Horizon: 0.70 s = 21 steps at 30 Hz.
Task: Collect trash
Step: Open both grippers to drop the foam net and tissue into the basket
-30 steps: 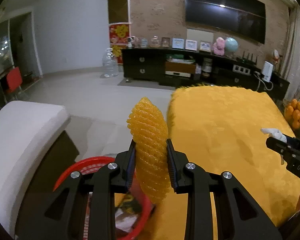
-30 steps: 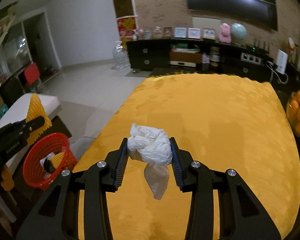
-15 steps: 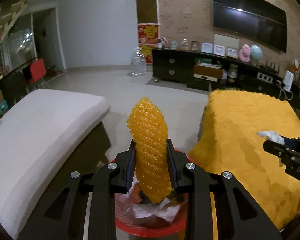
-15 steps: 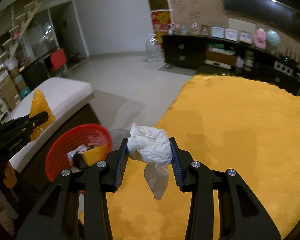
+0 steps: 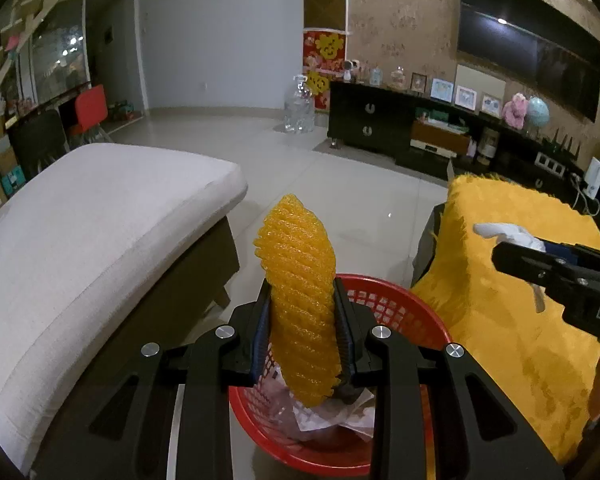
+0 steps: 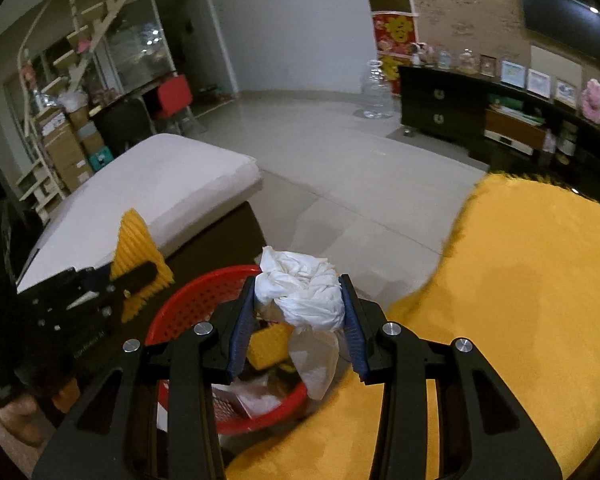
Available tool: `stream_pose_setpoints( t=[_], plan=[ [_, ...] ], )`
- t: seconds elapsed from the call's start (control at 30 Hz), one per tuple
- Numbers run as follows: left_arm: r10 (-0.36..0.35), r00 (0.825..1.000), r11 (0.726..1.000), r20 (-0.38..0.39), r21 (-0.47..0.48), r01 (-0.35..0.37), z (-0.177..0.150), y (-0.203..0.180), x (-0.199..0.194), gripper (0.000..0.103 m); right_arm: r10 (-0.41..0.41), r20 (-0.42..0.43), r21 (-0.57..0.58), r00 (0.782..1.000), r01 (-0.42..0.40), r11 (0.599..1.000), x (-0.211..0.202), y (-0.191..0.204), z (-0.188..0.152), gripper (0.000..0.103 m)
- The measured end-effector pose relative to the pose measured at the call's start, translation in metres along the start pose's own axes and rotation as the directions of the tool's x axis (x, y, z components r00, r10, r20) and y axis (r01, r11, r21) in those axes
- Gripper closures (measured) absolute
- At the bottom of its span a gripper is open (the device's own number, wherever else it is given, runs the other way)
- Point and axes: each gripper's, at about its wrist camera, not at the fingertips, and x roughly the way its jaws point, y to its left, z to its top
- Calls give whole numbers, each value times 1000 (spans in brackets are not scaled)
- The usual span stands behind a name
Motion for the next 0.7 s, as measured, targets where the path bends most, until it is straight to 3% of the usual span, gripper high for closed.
stream_pose_setpoints(
  t=[0.13, 0.6, 0.7],
  plan=[
    [-1, 999, 1000, -37, 4, 1, -2, -5, 12, 76, 5, -68, 14, 998, -4, 1000, 19, -5, -12, 64],
    [-47, 992, 999, -115, -17, 45, -13, 1, 27, 70, 79, -112, 53, 991, -74, 996, 34, 8, -17, 62],
    [-67, 990, 997, -126, -34, 63, -14, 4, 28, 63, 108, -111, 72, 988, -100, 992, 37, 11, -15, 53]
  ],
)
